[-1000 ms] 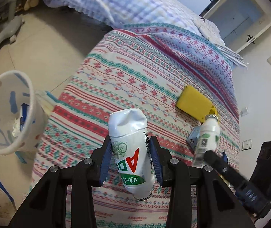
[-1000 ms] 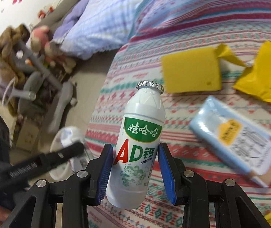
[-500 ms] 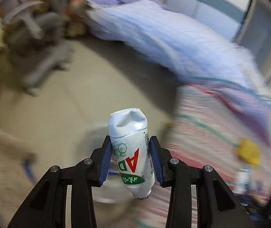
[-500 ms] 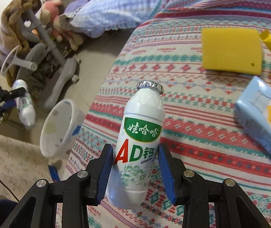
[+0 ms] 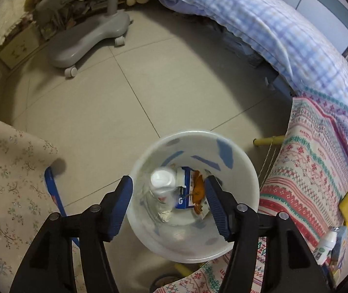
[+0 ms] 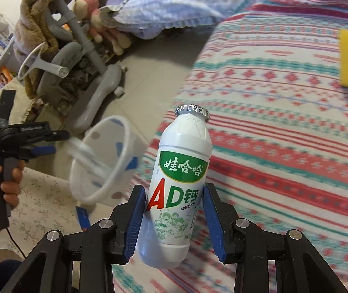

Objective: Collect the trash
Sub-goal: 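Carry both bottles over the white bin and open both tools, then return to the bed and grasp yellow wrapper with right tool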

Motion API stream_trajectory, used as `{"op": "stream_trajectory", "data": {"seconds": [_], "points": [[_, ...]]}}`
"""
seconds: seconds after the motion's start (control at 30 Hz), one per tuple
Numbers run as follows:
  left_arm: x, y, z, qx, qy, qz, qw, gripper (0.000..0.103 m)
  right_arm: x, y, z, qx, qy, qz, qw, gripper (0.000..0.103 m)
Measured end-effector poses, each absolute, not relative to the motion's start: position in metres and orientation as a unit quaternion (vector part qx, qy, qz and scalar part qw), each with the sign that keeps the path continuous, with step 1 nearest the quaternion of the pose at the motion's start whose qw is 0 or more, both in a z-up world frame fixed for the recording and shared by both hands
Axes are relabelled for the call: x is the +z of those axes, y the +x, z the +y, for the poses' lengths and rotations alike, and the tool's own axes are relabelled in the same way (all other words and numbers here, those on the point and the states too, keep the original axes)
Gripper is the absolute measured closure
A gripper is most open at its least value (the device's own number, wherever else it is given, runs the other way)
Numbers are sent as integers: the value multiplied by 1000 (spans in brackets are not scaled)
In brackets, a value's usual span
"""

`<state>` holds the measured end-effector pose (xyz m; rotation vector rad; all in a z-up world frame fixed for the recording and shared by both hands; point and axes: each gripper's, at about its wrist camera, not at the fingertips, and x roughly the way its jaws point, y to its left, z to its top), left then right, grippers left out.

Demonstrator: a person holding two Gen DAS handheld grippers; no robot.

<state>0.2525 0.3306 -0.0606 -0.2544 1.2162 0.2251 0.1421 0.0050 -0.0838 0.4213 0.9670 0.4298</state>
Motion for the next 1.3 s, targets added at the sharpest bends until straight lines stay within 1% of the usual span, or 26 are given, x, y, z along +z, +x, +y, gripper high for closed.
{"op": "stream_trajectory", "data": {"seconds": [0.13, 0.27, 0.57, 0.67, 0.73, 0.77, 0.97, 1.1, 1.3], "points": [[-53, 247, 344, 122, -156, 546, 814, 39, -83, 146, 27, 217, 210, 451, 840, 60], [-54, 248, 359, 129, -192, 541, 809, 39, -75, 160, 65, 242, 216, 437, 839, 60], [-50, 244, 367, 142, -220, 527, 809, 39, -63, 207, 160, 278, 151, 427, 847, 60], [-47, 244, 365, 135, -223, 521, 813, 39, -76, 217, 172, 268, 143, 440, 845, 58], [-46, 245, 361, 132, -219, 520, 815, 39, -89, 222, 176, 259, 133, 460, 839, 52], [-46, 246, 360, 130, -218, 520, 815, 39, -93, 221, 175, 256, 134, 463, 838, 50], [-44, 250, 350, 112, -222, 520, 817, 39, -97, 203, 144, 254, 153, 462, 836, 49], [-43, 251, 342, 96, -228, 521, 817, 39, -82, 190, 119, 252, 150, 459, 839, 49], [-36, 254, 310, 68, -205, 520, 826, 39, -49, 163, 50, 224, 144, 449, 853, 48]]}}
